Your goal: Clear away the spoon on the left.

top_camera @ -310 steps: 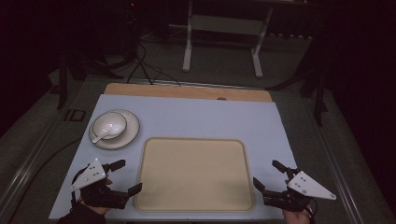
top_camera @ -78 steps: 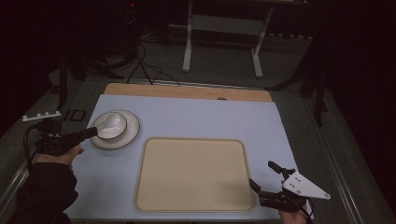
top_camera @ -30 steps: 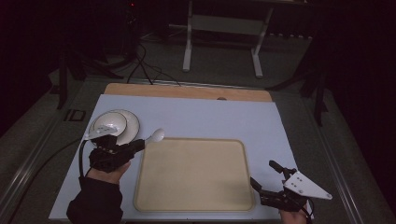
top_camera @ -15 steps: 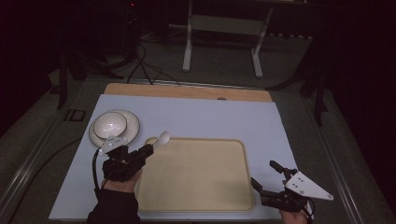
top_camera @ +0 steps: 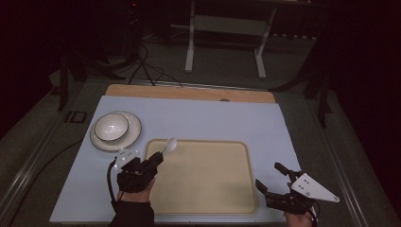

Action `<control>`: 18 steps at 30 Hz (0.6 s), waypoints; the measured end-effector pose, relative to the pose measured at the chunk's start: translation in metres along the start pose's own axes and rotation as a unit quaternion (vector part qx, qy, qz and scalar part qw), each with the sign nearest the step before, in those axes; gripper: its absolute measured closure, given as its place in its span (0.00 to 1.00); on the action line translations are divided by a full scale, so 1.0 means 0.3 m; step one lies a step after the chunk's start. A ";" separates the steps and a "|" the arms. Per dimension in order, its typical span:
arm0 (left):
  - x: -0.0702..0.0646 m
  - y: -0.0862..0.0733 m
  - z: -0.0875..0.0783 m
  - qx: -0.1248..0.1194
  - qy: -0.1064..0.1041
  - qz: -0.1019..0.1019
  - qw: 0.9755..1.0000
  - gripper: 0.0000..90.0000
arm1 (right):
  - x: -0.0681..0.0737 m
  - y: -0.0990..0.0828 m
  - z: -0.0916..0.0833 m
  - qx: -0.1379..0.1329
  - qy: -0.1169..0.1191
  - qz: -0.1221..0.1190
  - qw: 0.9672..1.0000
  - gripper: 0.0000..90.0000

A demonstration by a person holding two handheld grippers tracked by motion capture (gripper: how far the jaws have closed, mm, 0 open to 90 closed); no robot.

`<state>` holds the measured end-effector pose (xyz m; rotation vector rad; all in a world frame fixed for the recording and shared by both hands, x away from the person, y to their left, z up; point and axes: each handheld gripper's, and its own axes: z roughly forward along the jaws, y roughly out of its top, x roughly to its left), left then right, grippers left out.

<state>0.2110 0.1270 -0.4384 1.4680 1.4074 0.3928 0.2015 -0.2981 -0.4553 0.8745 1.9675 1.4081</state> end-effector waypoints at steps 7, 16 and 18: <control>0.008 -0.076 0.054 -0.013 0.028 -0.021 0.999 0.95 | -0.004 -0.002 0.010 0.004 0.000 0.004 1.000 0.16; 0.022 -0.125 0.095 -0.015 0.064 -0.032 0.997 0.95 | -0.001 0.001 0.031 0.008 0.011 -0.001 1.000 0.16; 0.033 -0.137 0.103 -0.017 0.067 -0.045 0.997 0.95 | -0.002 0.001 0.032 0.008 0.011 0.000 1.000 0.16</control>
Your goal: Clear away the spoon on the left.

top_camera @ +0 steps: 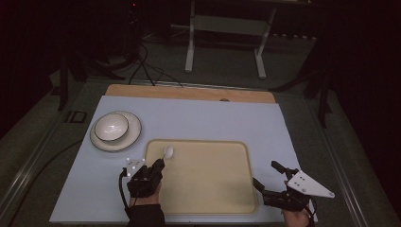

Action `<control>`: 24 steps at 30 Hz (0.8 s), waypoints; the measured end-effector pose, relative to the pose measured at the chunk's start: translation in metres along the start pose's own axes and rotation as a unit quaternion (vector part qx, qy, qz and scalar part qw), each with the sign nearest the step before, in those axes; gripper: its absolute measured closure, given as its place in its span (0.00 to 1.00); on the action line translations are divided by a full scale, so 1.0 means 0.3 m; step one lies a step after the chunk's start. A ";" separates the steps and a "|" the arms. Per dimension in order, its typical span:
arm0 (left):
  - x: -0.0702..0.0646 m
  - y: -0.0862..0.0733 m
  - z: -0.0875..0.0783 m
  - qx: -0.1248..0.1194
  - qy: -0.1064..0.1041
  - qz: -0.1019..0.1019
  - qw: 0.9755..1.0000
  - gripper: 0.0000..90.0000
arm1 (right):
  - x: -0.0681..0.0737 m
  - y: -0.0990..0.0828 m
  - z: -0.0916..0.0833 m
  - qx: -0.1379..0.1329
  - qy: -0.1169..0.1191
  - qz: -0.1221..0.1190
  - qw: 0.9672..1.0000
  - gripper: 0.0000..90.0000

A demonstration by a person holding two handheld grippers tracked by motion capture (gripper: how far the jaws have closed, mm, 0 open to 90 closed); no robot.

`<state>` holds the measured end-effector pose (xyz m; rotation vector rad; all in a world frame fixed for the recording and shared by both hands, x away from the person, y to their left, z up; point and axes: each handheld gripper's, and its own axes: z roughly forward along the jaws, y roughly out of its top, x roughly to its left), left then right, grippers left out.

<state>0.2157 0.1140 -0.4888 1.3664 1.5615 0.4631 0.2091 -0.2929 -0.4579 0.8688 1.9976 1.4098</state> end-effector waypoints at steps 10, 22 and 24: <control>0.015 -0.060 0.013 0.029 0.004 -0.006 1.000 0.94 | 0.002 0.000 0.002 0.002 0.003 0.000 1.000 0.16; 0.031 -0.115 0.023 0.083 0.005 -0.008 0.997 0.93 | 0.010 0.001 0.016 0.008 0.012 0.000 1.000 0.16; 0.041 -0.117 0.024 0.086 0.009 -0.012 0.996 0.93 | 0.012 0.001 0.017 0.010 0.013 -0.002 1.000 0.16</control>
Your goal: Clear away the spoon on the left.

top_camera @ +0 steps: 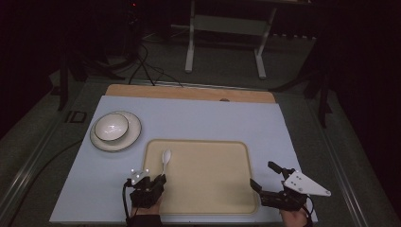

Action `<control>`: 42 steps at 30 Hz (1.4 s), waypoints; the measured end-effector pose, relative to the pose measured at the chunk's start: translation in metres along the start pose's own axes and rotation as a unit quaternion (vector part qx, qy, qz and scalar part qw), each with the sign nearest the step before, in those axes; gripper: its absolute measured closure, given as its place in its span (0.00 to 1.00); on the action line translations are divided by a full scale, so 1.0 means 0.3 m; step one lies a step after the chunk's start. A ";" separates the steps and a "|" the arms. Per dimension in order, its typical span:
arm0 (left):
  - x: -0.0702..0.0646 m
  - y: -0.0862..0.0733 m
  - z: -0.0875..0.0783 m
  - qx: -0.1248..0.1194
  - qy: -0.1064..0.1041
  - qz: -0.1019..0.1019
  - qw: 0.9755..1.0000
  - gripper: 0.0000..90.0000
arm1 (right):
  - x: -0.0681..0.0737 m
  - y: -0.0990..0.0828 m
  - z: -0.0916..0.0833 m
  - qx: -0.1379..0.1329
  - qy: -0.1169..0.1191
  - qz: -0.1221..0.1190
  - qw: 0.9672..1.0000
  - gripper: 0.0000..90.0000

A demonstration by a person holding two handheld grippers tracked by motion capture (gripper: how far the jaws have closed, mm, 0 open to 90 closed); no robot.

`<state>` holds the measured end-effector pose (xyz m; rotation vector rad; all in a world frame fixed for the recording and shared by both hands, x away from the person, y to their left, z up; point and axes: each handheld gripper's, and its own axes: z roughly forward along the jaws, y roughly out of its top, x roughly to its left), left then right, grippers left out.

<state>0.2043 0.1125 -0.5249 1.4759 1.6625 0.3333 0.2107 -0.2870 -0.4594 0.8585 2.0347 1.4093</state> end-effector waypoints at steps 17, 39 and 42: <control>0.072 -0.002 0.040 0.035 0.029 -0.011 0.999 0.87 | -0.001 -0.004 0.011 0.009 0.007 0.004 1.000 0.16; 0.074 0.021 0.037 0.036 0.066 0.027 0.997 0.67 | -0.002 -0.006 0.016 0.013 0.009 0.005 1.000 0.16; 0.065 0.032 0.024 0.032 0.066 0.038 0.997 0.66 | -0.004 -0.007 0.016 0.014 0.008 0.005 1.000 0.16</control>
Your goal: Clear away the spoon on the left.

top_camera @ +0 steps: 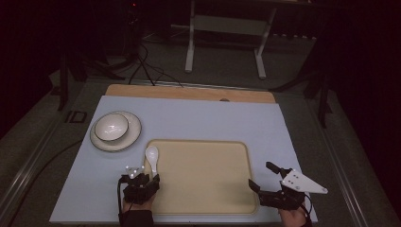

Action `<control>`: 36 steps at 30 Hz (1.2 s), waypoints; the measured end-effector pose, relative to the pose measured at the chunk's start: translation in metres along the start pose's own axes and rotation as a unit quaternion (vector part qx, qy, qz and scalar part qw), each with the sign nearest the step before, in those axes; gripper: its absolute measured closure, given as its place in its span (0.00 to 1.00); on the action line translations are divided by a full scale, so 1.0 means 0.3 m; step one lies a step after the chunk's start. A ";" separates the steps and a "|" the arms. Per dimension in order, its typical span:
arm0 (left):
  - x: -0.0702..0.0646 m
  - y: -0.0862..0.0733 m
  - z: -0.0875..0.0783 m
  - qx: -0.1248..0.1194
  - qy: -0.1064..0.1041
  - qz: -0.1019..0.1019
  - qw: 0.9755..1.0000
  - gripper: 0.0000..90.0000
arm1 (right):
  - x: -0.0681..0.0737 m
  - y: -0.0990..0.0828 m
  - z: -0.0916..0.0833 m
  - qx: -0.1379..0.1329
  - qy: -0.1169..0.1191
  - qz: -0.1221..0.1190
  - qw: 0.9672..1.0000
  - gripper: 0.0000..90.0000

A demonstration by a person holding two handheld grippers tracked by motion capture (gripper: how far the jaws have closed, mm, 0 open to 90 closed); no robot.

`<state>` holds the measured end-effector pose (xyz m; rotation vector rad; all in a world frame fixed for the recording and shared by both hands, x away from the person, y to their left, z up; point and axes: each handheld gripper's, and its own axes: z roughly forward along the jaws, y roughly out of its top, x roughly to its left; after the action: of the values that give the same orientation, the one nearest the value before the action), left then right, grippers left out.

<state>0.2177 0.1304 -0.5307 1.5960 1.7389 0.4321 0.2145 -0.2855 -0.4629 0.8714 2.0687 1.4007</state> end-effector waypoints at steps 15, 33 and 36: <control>-0.046 0.063 -0.061 -0.021 -0.090 0.067 0.993 0.33 | -0.009 -0.007 -0.004 -0.001 0.000 0.003 1.000 0.16; -0.056 0.139 -0.099 -0.053 -0.203 0.150 0.966 0.00 | -0.004 -0.007 -0.016 0.003 -0.010 -0.001 1.000 0.16; -0.049 0.160 -0.106 -0.047 -0.213 0.156 0.963 0.00 | -0.002 -0.007 -0.018 0.003 -0.012 -0.003 1.000 0.16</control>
<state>0.2293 0.1317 -0.4724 1.7481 1.1354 0.2859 0.2106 -0.2899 -0.4629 0.8806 2.0575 1.3743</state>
